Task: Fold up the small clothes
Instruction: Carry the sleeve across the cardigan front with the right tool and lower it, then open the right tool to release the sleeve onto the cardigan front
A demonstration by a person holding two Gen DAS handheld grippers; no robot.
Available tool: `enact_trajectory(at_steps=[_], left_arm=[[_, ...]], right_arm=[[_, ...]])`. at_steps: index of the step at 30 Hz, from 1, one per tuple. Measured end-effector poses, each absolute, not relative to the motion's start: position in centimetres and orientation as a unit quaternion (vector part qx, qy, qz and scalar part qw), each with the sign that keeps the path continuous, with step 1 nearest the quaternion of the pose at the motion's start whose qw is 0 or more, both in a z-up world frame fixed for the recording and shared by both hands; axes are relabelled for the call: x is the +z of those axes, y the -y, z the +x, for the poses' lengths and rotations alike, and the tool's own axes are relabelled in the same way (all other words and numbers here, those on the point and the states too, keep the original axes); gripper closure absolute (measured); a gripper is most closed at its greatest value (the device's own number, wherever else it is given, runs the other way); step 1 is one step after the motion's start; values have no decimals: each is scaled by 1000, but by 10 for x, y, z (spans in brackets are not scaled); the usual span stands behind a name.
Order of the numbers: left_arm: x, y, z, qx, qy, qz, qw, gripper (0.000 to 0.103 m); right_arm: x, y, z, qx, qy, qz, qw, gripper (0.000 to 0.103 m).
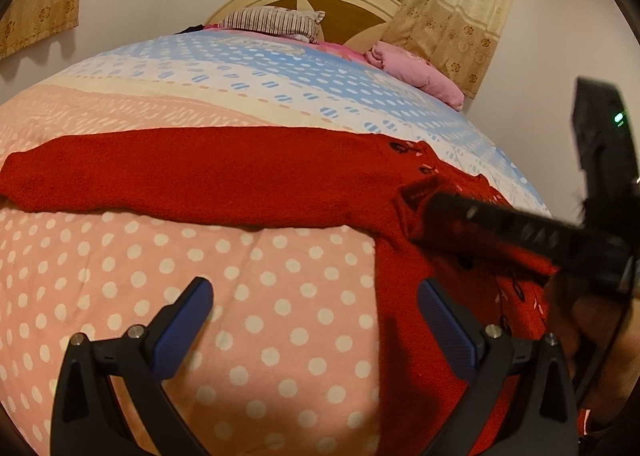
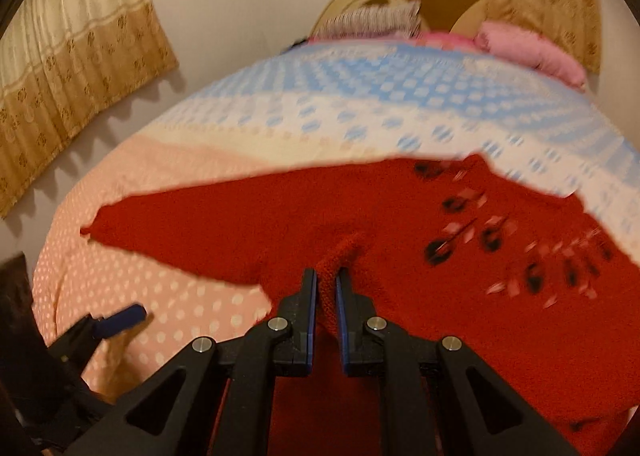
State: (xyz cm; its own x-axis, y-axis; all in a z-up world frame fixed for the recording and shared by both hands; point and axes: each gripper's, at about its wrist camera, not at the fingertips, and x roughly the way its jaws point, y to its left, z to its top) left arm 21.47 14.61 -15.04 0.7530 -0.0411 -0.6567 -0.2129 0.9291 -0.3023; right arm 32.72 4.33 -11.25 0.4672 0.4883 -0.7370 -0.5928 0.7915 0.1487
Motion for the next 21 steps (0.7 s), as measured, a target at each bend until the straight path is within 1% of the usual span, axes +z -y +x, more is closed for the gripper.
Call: enact_trajectory(at_steps=[1, 3, 4, 5, 6, 11, 15, 17, 19, 20, 21], left_arm=[[-150, -145, 215, 47, -348, -181, 919, 0], [-150, -144, 214, 46, -347, -177, 920, 0], [-149, -144, 213, 45, -346, -175, 921, 0], [-147, -145, 212, 44, -344, -173, 922, 0], [-145, -145, 211, 41, -341, -169, 924, 0], [-117, -143, 212, 24, -328, -120, 937, 0], [-94, -131, 237, -15, -326, -94, 941, 0], [-93, -121, 256, -36, -338, -83, 937, 0], [-103, -111, 278, -42, -360, -86, 928, 0], [-110, -106, 286, -46, -369, -88, 924, 3], [-118, -101, 294, -48, -380, -87, 920, 9]], right_arm=[[-118, -43, 328, 322, -415, -65, 849, 94], [-123, -41, 327, 323, -425, -75, 842, 87], [-122, -36, 327, 327, -431, -73, 838, 75], [-121, -28, 326, 331, -436, -64, 834, 59], [-117, -14, 324, 340, -438, -47, 831, 55], [-94, 62, 311, 292, -421, -46, 858, 54], [-87, 126, 302, 208, -404, -58, 889, 51], [-92, 147, 299, 190, -407, -52, 892, 51], [-99, 156, 293, 195, -413, -41, 889, 51], [-103, 160, 289, 198, -415, -39, 887, 51], [-108, 164, 286, 199, -416, -40, 886, 51]])
